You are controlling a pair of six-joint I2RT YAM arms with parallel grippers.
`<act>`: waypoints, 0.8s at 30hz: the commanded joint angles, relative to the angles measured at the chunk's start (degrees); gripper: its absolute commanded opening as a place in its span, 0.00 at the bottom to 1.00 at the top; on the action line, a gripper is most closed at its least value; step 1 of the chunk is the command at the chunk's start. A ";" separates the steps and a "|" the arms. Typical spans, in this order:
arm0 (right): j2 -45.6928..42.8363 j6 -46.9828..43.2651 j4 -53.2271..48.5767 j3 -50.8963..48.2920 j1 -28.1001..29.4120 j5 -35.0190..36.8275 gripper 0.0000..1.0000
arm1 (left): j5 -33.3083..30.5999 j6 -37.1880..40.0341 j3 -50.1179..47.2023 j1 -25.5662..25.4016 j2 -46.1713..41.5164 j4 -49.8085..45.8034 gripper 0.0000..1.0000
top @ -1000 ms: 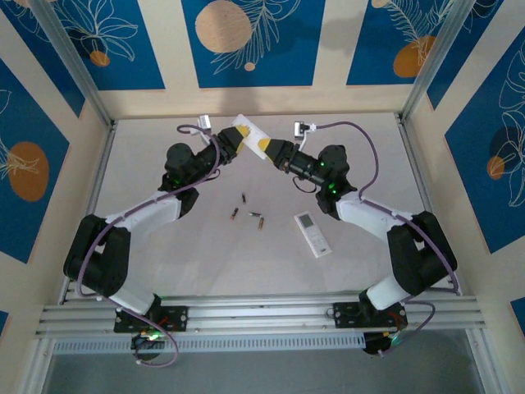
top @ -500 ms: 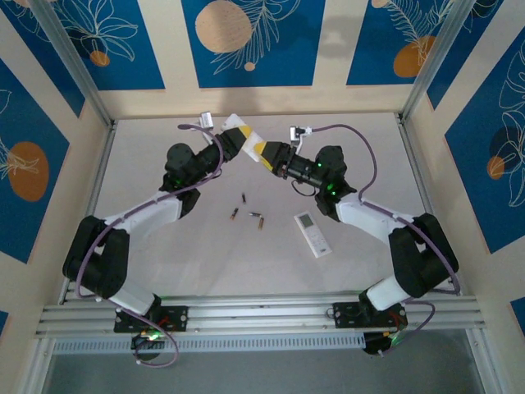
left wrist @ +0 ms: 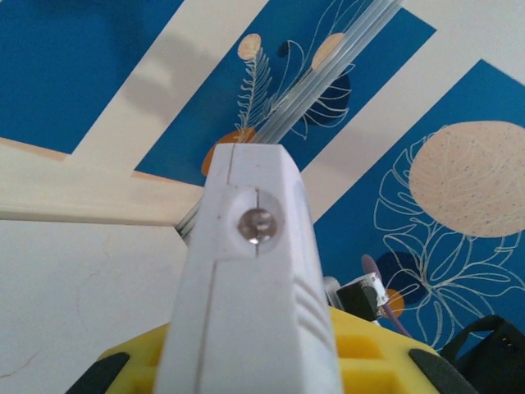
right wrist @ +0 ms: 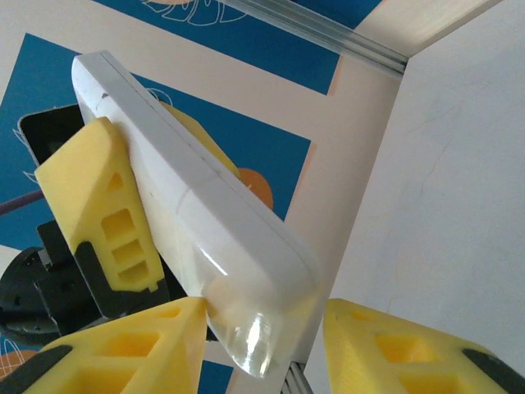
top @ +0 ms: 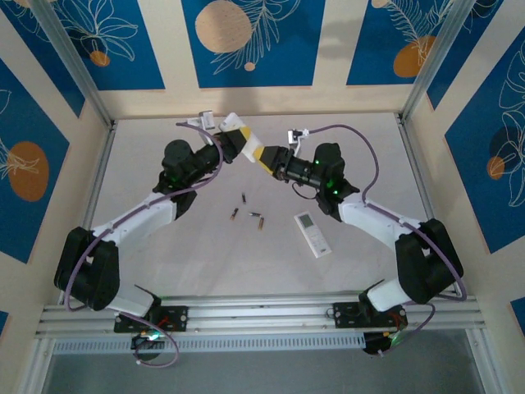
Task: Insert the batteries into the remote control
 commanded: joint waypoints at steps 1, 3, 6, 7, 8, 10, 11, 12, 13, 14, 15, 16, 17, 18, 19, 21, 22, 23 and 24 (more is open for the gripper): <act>1.33 -0.98 -0.31 2.93 0.32 -0.18 0.41 | -0.50 1.80 0.90 -1.25 0.52 0.54 0.05; 1.94 -1.07 -0.45 3.51 0.32 -0.13 0.42 | -0.68 1.81 0.67 -1.65 0.59 0.68 0.05; 2.73 -1.25 -0.63 3.74 0.32 -0.20 0.36 | -1.00 1.71 0.84 -1.93 0.66 0.68 0.05; 3.03 -1.28 -0.59 3.68 0.35 -0.20 0.30 | -1.13 1.47 0.88 -1.96 0.61 0.61 0.05; 3.21 -1.32 -0.71 3.49 0.27 -0.16 0.27 | -1.72 1.18 0.90 -1.91 0.47 0.45 0.05; 3.33 -1.72 -1.71 3.23 0.23 -0.02 0.25 | -3.59 0.56 1.03 -1.94 -0.06 -1.12 0.06; 3.25 -2.23 -2.67 2.95 0.10 -0.03 0.24 | -5.03 -0.13 1.39 -1.74 -0.46 -3.62 0.07; 3.07 -2.62 -3.42 2.59 -0.09 -0.02 0.24 | -6.61 -1.23 2.07 -1.41 -0.83 -6.96 0.08; 2.77 -2.72 -4.16 2.15 -0.23 -0.03 0.24 | -7.16 -2.09 2.45 -0.99 -0.99 -8.75 0.08; 2.38 -2.83 -4.44 1.61 -0.46 -0.24 0.23 | -7.28 -2.99 2.28 -0.59 -1.22 -8.71 0.08; 2.05 -2.83 -4.45 1.10 -0.54 -0.43 0.23 | -7.41 -3.78 1.77 -0.32 -1.27 -7.79 0.08; 1.60 -2.99 -4.44 0.64 -0.66 -0.60 0.23 | -7.51 -4.88 1.22 -0.12 -1.49 -6.78 0.09; 1.18 -3.30 -4.43 0.24 -0.73 -0.81 0.21 | -7.55 -5.94 0.83 0.28 -1.43 -6.15 0.09; 0.78 -3.60 -4.45 -0.18 -0.73 -1.22 0.20 | -7.55 -6.78 0.62 0.78 -1.28 -5.76 0.09; 0.52 -3.76 -4.29 -0.32 -0.73 -1.47 0.19 | -7.55 -7.26 0.54 1.28 -1.13 -5.59 0.09; -0.18 -4.01 -3.95 -1.03 -0.87 -2.04 0.17 | -8.02 -7.63 0.48 2.85 -1.02 -7.45 0.09; -0.61 -4.06 -3.63 -1.35 -0.99 -2.22 0.16 | -8.37 -7.67 0.50 3.69 -1.13 -8.50 0.08; -0.96 -3.93 -3.50 -1.61 -1.06 -2.31 0.15 | -8.80 -7.44 0.41 4.49 -1.26 -9.31 0.09; -1.61 -4.08 -3.27 -2.03 -1.17 -2.31 0.13 | -9.35 -7.26 0.19 5.24 -1.32 -9.90 0.08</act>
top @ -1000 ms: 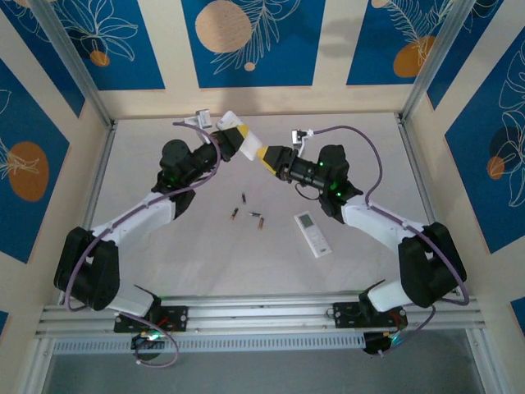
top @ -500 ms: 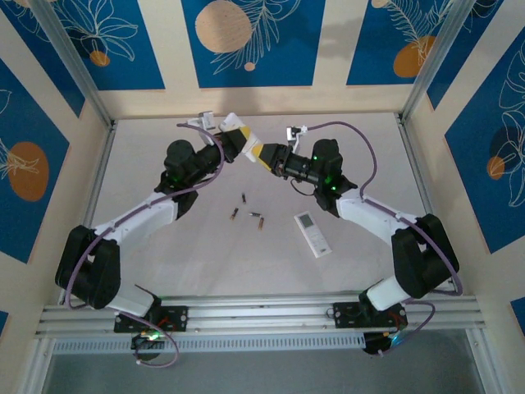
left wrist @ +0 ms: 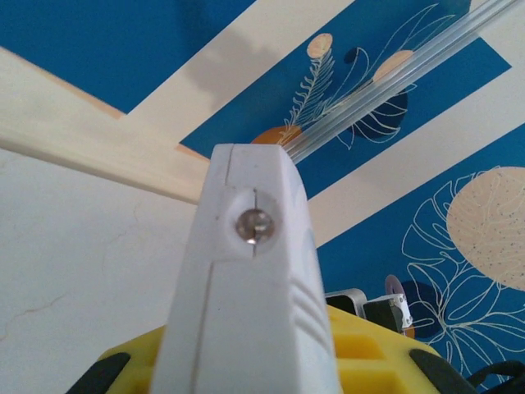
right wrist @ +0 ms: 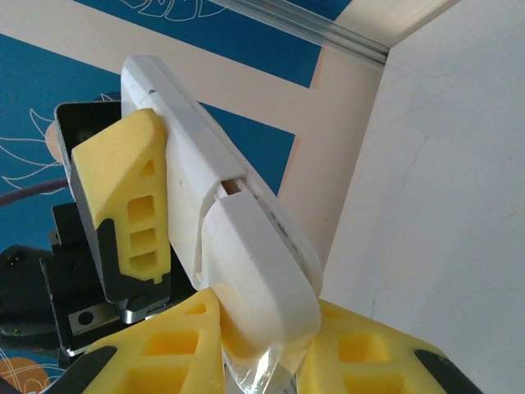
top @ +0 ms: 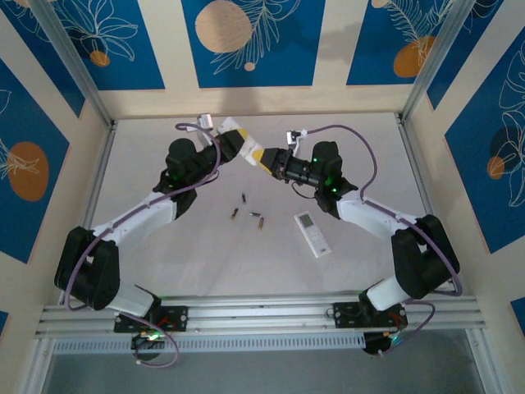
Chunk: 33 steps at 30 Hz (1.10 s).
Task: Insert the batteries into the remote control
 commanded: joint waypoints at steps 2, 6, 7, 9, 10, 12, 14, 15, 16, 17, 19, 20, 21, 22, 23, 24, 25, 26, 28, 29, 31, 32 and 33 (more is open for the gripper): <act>-3.96 -3.84 -1.66 -2.60 -0.66 -1.33 0.12 | -5.05 1.72 -0.15 4.56 -1.63 -2.63 0.08; -5.77 -5.46 -2.60 -3.73 -1.01 -0.70 0.09 | -5.01 2.33 0.34 4.90 -1.49 -2.71 0.08; -6.05 -5.77 -3.08 -3.92 -1.17 -0.41 0.09 | -4.61 2.35 0.50 4.90 -1.38 -2.76 0.09; -6.51 -6.10 -4.67 -4.39 -1.68 0.56 0.06 | -4.48 2.57 0.46 4.91 -1.34 -3.18 0.08; -6.57 -6.22 -5.62 -4.57 -2.01 1.00 0.05 | -4.61 2.78 0.31 4.91 -1.49 -3.34 0.08; -6.12 -7.08 -8.42 -4.76 -3.19 1.87 0.02 | -4.62 3.06 -0.22 4.96 -1.97 -3.58 0.08; -5.12 -10.58 -11.12 -4.86 -4.62 2.51 0.02 | -3.96 3.29 -0.86 4.90 -2.55 -4.01 0.09; -4.50 -12.73 -12.93 -4.52 -5.04 3.05 0.02 | -3.42 3.47 -1.26 4.86 -2.84 -4.42 0.08; -3.76 -15.30 -14.90 -3.99 -5.48 3.61 0.02 | -2.95 3.56 -1.69 4.80 -3.16 -4.86 0.08; -2.67 -17.87 -17.11 -3.33 -5.97 4.28 0.02 | -2.14 3.82 -2.33 4.53 -3.58 -5.07 0.08; 0.61 -20.61 -19.34 -1.94 -7.63 3.83 0.02 | -1.15 4.44 -3.40 3.67 -4.27 -5.63 0.08; 2.68 -20.76 -19.66 -1.33 -8.61 3.22 0.02 | -0.65 4.91 -3.86 3.07 -4.52 -6.01 0.08; 4.25 -20.87 -19.95 -0.98 -9.19 3.13 0.02 | -0.27 5.32 -4.18 2.46 -4.62 -6.28 0.08; 6.92 -20.86 -21.29 0.08 -10.10 3.46 0.02 | 0.02 5.66 -4.58 1.74 -4.79 -6.57 0.08; 9.29 -21.18 -23.04 1.37 -10.69 3.83 0.02 | 0.23 6.01 -4.87 0.84 -4.63 -6.76 0.08; 11.40 -21.92 -24.55 2.48 -11.19 4.09 0.02 | 0.55 6.26 -4.90 0.19 -4.49 -6.88 0.08; 13.70 -22.88 -26.38 3.93 -11.59 4.54 0.01 | 0.78 6.56 -4.99 -0.67 -4.33 -6.90 0.08; 15.39 -23.89 -27.32 4.81 -11.72 5.11 0.01 | 0.97 6.80 -4.91 -1.51 -4.12 -7.00 0.08; 16.84 -24.75 -27.79 5.19 -12.19 7.00 0.02 | 1.56 7.20 -4.66 -2.61 -3.50 -7.14 0.08; 16.81 -24.79 -27.93 4.93 -12.60 7.99 0.06 | 1.91 7.35 -4.49 -3.06 -3.15 -7.34 0.08; 15.15 -24.78 -28.86 4.51 -13.81 8.61 0.26 | 2.76 7.62 -3.99 -3.45 -2.54 -7.83 0.08; 13.15 -25.27 -29.32 4.02 -14.29 9.07 0.38 | 3.27 7.79 -3.71 -3.58 -2.28 -8.19 0.08; 10.39 -26.74 -28.73 3.01 -14.33 10.03 0.47 | 3.60 7.98 -3.51 -3.75 -2.06 -8.49 0.08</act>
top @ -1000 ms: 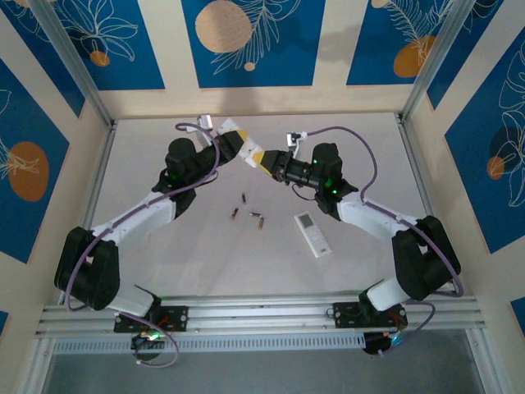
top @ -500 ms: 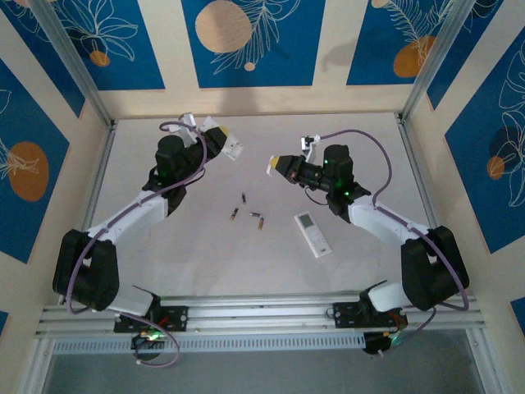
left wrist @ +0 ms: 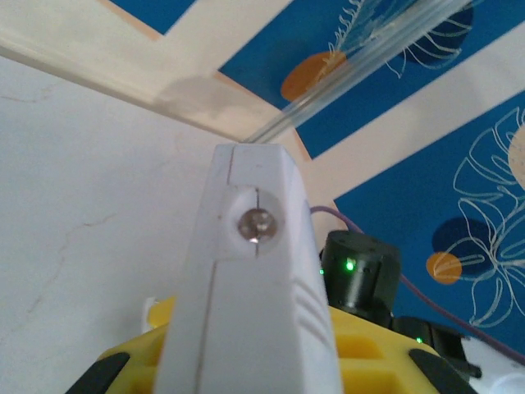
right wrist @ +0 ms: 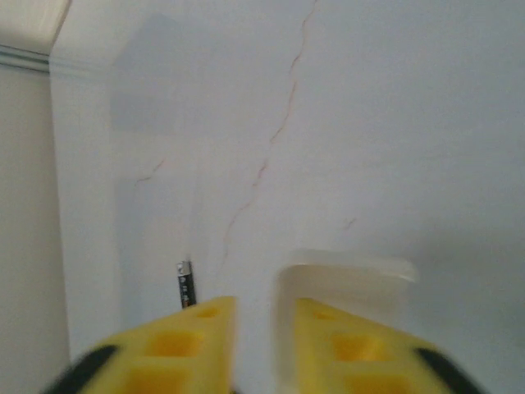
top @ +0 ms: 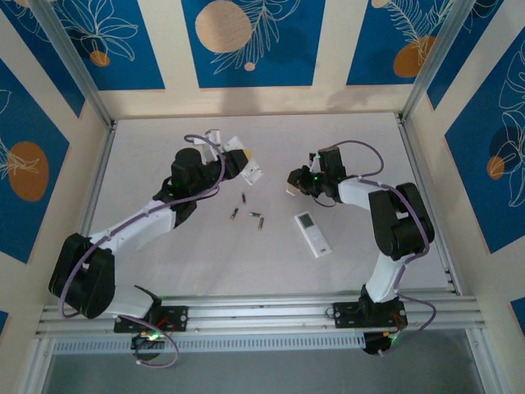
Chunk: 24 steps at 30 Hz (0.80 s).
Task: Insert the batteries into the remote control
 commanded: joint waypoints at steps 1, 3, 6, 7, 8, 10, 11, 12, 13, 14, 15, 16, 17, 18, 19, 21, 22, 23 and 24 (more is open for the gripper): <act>-8.95 -5.94 -0.19 -1.50 -0.66 3.08 0.52 | 2.79 1.70 1.59 -0.74 1.30 -1.15 0.08; -14.87 -12.61 2.53 -4.19 0.82 4.06 0.62 | 3.99 1.45 2.95 -1.37 1.82 -2.69 0.08; -21.78 -23.08 6.22 -8.13 3.75 3.08 0.71 | 5.42 1.55 4.98 -2.74 2.49 -3.58 0.08; -23.76 -26.31 7.90 -9.66 4.82 1.89 0.72 | 5.63 1.39 5.39 -2.97 2.74 -3.69 0.09; -25.56 -29.37 9.81 -11.21 6.23 0.94 0.73 | 5.88 1.17 5.89 -3.16 2.89 -3.60 0.08; -28.06 -35.49 13.59 -14.05 8.92 -1.55 0.75 | 6.03 0.74 6.42 -3.18 3.16 -3.71 0.09; -28.95 -38.62 15.65 -15.31 10.56 -2.02 0.77 | 6.10 0.73 6.76 -3.29 3.21 -4.00 0.08; -29.36 -41.19 17.31 -16.27 11.92 -1.64 0.78 | 6.23 0.64 7.02 -3.40 3.25 -4.17 0.08; -29.35 -43.84 18.49 -16.85 13.26 -1.11 0.78 | 6.29 0.61 7.32 -3.55 3.19 -4.43 0.08; -29.18 -45.78 18.57 -16.63 14.37 -0.74 0.79 | 6.28 0.74 7.55 -3.70 3.06 -4.74 0.08; -28.89 -47.45 18.02 -16.17 15.24 0.04 0.79 | 6.05 0.98 7.69 -3.99 2.95 -5.09 0.08; -28.36 -48.97 17.35 -15.19 16.43 1.86 0.79 | 5.61 1.25 7.76 -4.28 2.73 -5.63 0.09; -27.85 -49.71 17.04 -14.54 17.32 3.58 0.79 | 5.20 1.45 7.80 -4.55 2.61 -6.05 0.08; -27.23 -50.16 16.98 -13.86 18.09 5.44 0.79 | 4.97 1.49 7.73 -4.71 2.54 -6.29 0.08; -26.36 -50.17 17.06 -12.81 18.90 7.53 0.79 | 4.79 1.58 7.66 -4.93 2.41 -6.39 0.08; -25.24 -49.89 17.36 -11.48 19.72 10.09 0.76 | 4.45 1.60 7.53 -5.41 2.37 -6.48 0.09; -24.66 -49.58 17.47 -10.78 20.10 10.65 0.72 | 4.15 1.51 7.53 -5.57 2.33 -6.71 0.09; -24.25 -49.14 17.50 -10.19 20.19 10.61 0.69 | 3.93 1.48 7.57 -5.69 2.35 -7.27 0.09; -23.93 -48.99 17.18 -9.61 20.28 10.25 0.65 | 3.42 1.29 7.73 -5.79 2.29 -8.10 0.09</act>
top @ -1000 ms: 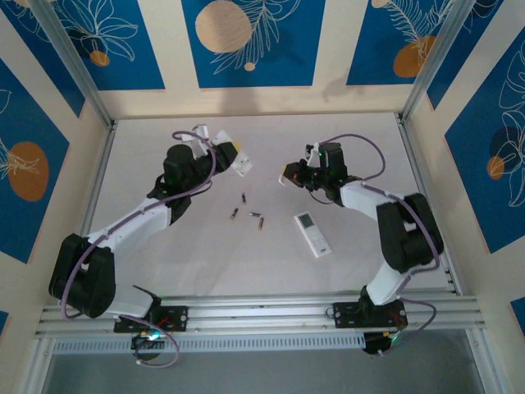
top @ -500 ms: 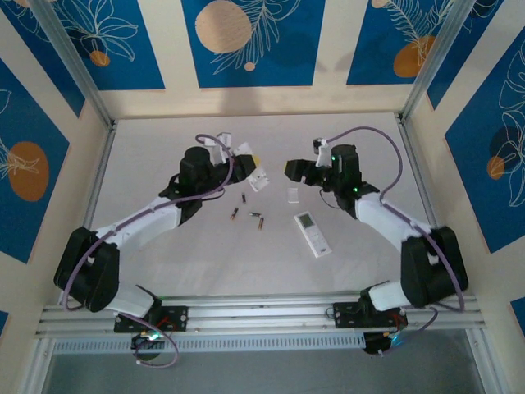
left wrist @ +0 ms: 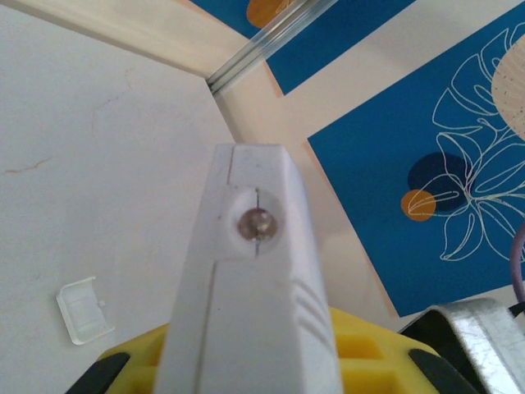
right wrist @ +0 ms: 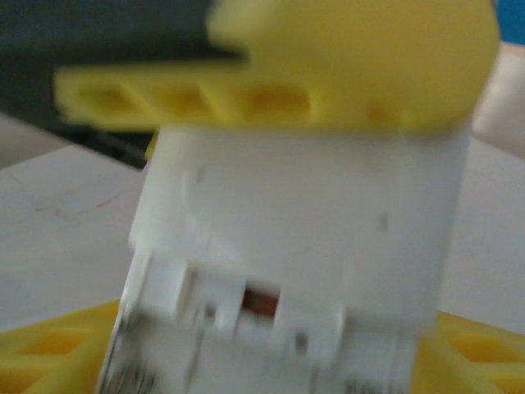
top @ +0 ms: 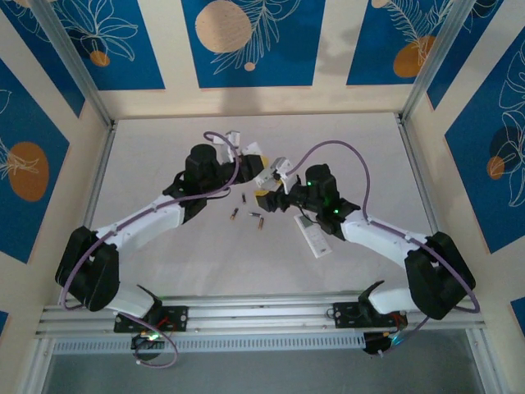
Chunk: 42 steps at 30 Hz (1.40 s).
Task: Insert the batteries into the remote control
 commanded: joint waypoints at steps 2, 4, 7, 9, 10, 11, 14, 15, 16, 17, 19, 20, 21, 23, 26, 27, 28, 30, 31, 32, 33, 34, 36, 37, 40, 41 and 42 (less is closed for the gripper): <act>1.32 -2.03 1.18 3.76 0.90 2.41 0.56 | -1.49 0.96 2.37 -1.08 -0.94 -3.13 0.10; 1.71 -2.09 1.21 3.81 1.26 1.94 0.46 | -1.93 1.52 2.60 -1.28 -1.04 -4.08 0.11; 1.44 -2.32 0.71 3.52 1.41 0.91 0.34 | -2.68 2.85 2.56 -1.40 -1.66 -5.08 0.14; 0.67 -2.41 -0.19 3.27 1.38 0.06 0.29 | -4.30 5.21 2.40 -1.40 -2.70 -6.09 0.27; 0.20 -2.67 -0.94 3.04 1.23 -0.49 0.26 | -5.78 6.62 2.12 -1.40 -3.54 -6.76 0.42; -0.22 -3.08 -2.06 2.92 1.20 -0.94 0.24 | -7.88 8.65 1.94 -1.26 -4.49 -7.84 0.53; -1.02 -5.32 -8.08 2.96 1.25 -1.56 0.22 | -15.51 14.62 1.54 -0.90 -8.63 -11.42 0.77; -1.11 -6.31 -11.01 3.11 1.50 -1.62 0.22 | -19.14 16.79 1.64 -0.78 -10.05 -13.21 0.82; -1.18 -7.48 -14.05 3.44 1.82 -1.80 0.22 | -22.72 18.58 1.74 -0.65 -11.61 -15.06 0.85; -1.13 -8.80 -17.86 3.87 2.48 -1.70 0.22 | -27.25 20.86 1.95 -0.49 -13.20 -17.23 0.87; -0.54 -10.06 -24.57 5.28 4.22 0.27 0.22 | -36.15 23.80 2.02 0.02 -15.97 -21.22 0.91; 0.22 -9.56 -28.89 6.74 5.61 3.15 0.23 | -39.88 24.94 2.09 0.44 -16.96 -22.87 0.91; 1.24 -7.07 -32.67 8.91 7.23 7.37 0.23 | -42.68 25.53 2.09 1.04 -17.83 -24.55 0.91; 3.06 1.54 -37.18 11.71 9.16 13.15 0.22 | -43.43 25.19 2.27 2.93 -18.27 -27.13 0.92; 4.18 16.68 -39.95 11.33 12.25 11.94 0.22 | -39.74 23.76 1.42 4.76 -18.27 -28.05 0.92; 4.22 18.81 -39.84 10.45 14.05 13.30 0.22 | -38.70 23.38 0.80 4.87 -18.27 -27.72 0.92; 4.32 18.98 -40.29 9.63 16.32 14.31 0.22 | -37.86 23.16 0.28 4.88 -18.36 -27.25 0.92; 5.29 15.81 -43.47 9.74 21.08 17.12 0.22 | -36.64 23.07 -0.80 4.93 -18.31 -26.79 0.93; 5.83 12.35 -44.68 9.85 22.81 15.94 0.22 | -36.21 23.27 -1.08 4.94 -18.23 -26.80 0.93; 6.40 8.60 -45.46 9.59 24.54 14.73 0.22 | -35.59 23.73 -1.28 5.01 -18.06 -26.86 0.93; 6.88 3.85 -45.95 9.01 26.26 14.05 0.23 | -35.14 24.28 -1.50 5.08 -17.96 -26.80 0.94; 7.36 -0.95 -46.21 8.45 27.51 14.02 0.23 | -34.67 24.70 -1.69 5.18 -17.83 -26.78 0.94; 8.28 -9.26 -46.95 8.80 28.25 14.87 0.23 | -33.93 25.20 -2.08 5.19 -17.51 -26.77 0.94; 8.80 -12.37 -47.30 9.53 27.99 15.49 0.23 | -33.68 25.28 -2.21 5.19 -17.39 -26.78 0.94; 10.28 -20.29 -48.00 12.35 23.98 12.20 0.23 | -33.27 25.20 -2.72 5.24 -17.54 -27.15 0.94; 10.85 -22.39 -48.24 12.90 22.61 10.62 0.23 | -33.30 25.22 -3.19 5.26 -17.77 -27.19 0.94; 11.62 -24.98 -48.66 13.17 21.43 9.49 0.24 | -33.51 25.20 -3.78 5.29 -18.00 -26.98 0.94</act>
